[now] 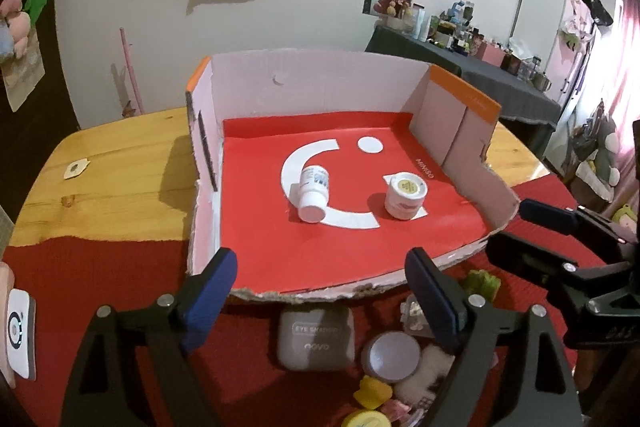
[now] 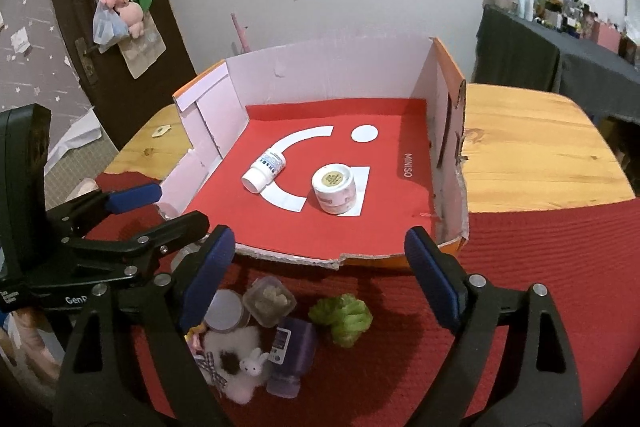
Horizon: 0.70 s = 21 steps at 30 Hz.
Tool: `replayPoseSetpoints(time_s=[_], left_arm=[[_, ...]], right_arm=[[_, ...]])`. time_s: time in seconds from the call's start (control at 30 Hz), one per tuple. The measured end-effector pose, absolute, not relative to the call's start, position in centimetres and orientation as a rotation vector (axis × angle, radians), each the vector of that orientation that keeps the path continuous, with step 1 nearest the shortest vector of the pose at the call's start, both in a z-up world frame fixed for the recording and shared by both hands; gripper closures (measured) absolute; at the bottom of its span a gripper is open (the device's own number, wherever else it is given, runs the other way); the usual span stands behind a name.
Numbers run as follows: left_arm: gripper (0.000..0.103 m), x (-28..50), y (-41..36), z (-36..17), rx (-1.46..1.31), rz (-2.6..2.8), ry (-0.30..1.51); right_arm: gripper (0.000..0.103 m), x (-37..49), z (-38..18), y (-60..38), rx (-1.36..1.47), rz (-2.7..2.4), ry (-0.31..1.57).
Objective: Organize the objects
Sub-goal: 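Withdraw both grippers from the box toward the remaining items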
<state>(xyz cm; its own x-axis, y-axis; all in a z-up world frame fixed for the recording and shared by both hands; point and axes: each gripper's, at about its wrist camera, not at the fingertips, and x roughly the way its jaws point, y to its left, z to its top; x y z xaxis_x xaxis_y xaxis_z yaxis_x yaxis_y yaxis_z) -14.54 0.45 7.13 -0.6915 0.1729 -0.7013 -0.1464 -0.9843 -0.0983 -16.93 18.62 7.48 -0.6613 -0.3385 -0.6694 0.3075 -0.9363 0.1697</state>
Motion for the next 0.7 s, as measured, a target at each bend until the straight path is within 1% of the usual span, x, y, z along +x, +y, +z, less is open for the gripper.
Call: replayPoseSetpoints(time_s=[0.3, 0.7], left_arm=[[0.016, -13.6, -0.1, 6.3, -1.160, 2.730, -0.092], [0.016, -12.9, -0.3, 5.2, -1.207, 2.703, -0.109]], right_arm=[[0.016, -16.0, 7.1, 18.5, 1.057, -2.551, -0.089], [0.016, -15.2, 6.2, 18.2, 1.092, -2.527, -0.080]])
